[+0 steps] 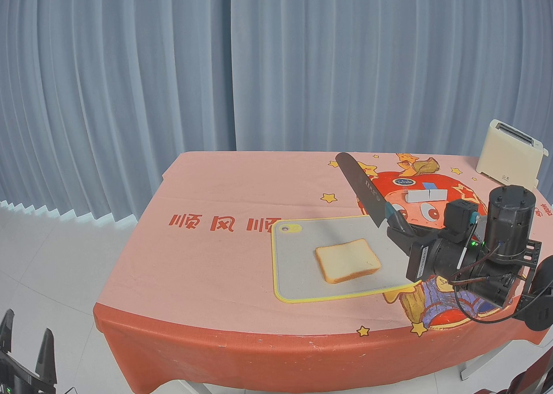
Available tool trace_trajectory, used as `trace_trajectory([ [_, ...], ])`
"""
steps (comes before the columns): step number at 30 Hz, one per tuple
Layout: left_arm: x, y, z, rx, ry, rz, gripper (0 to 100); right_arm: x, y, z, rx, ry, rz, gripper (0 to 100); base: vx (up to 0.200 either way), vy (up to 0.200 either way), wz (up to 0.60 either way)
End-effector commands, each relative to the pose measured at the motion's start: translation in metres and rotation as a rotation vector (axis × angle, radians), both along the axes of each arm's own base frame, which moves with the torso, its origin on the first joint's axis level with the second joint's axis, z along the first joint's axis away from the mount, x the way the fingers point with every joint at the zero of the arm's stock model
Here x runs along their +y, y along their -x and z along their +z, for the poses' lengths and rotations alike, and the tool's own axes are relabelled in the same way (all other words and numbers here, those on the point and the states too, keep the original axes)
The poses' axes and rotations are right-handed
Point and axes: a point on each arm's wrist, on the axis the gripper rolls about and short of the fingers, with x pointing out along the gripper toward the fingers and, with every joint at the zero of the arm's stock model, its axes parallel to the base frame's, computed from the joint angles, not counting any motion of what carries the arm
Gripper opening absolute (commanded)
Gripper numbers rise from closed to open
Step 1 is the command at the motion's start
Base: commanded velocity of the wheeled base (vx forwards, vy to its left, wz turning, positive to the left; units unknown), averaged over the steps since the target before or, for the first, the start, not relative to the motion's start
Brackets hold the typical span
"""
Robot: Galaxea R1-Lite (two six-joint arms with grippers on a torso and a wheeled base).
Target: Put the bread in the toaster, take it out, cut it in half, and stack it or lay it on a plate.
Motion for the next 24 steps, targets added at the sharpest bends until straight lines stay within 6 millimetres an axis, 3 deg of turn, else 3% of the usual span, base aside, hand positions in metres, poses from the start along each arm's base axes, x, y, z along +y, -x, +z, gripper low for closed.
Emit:
trace_trajectory([
  [1,0.000,0.001,0.005,-0.091,-0.004,0.002,100,0.001,0.000,-0.001,0.002,0.001,0.002,0,0.000,0.000,0.00],
  [24,0.000,-0.001,0.002,-0.043,-0.006,-0.010,100,0.007,0.013,0.010,-0.030,-0.029,0.059,0,0.000,0.000,0.00],
])
